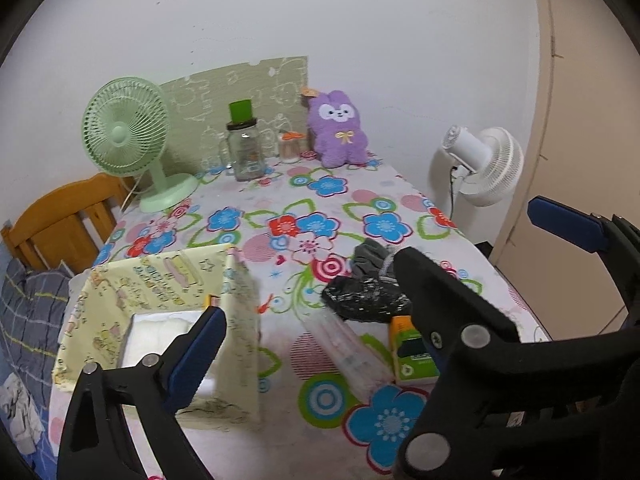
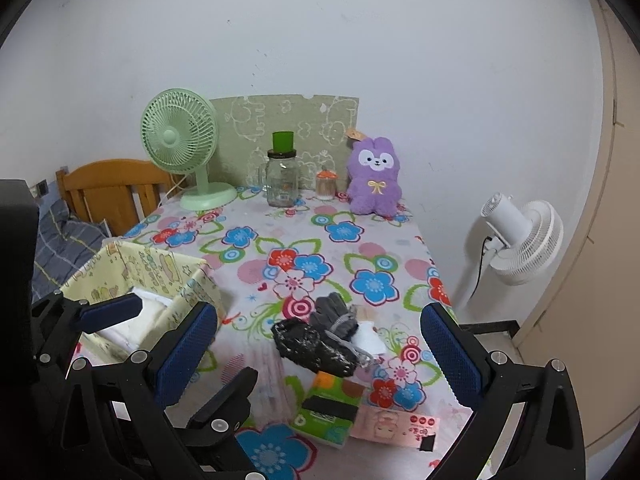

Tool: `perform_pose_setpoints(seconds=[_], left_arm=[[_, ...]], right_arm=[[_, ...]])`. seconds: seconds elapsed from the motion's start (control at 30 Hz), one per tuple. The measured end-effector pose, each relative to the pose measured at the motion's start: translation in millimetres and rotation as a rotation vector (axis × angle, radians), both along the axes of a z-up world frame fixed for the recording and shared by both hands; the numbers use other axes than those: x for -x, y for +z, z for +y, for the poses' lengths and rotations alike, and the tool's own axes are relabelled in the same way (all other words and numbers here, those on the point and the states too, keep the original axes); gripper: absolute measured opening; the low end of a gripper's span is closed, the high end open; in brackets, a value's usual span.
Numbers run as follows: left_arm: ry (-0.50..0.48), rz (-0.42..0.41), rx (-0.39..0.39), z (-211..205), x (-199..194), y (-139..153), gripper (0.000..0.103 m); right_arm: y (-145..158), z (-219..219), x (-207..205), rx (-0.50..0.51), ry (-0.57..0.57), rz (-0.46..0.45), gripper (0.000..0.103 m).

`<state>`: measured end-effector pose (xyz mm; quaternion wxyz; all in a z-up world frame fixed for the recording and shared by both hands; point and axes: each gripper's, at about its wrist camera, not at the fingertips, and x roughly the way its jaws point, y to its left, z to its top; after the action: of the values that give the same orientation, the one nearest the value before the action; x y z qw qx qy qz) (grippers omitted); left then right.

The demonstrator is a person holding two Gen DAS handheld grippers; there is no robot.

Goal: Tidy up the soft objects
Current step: 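Withdraw both grippers from the box back toward the remaining items, then grasp the clear bag of straws with left gripper while right gripper approaches the green tissue pack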

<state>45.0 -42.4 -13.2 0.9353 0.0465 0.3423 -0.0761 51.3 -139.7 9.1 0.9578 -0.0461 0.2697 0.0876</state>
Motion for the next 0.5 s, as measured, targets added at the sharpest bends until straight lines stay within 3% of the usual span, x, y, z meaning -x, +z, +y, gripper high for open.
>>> perform_pose_setpoints(seconds=[0.5], left_arm=[[-0.035, 0.074, 0.026, -22.3, -3.7, -40.0, 0.091]], right_arm=[[-40.6, -20.8, -3.2, 0.025, -0.007, 0.06, 0.103]])
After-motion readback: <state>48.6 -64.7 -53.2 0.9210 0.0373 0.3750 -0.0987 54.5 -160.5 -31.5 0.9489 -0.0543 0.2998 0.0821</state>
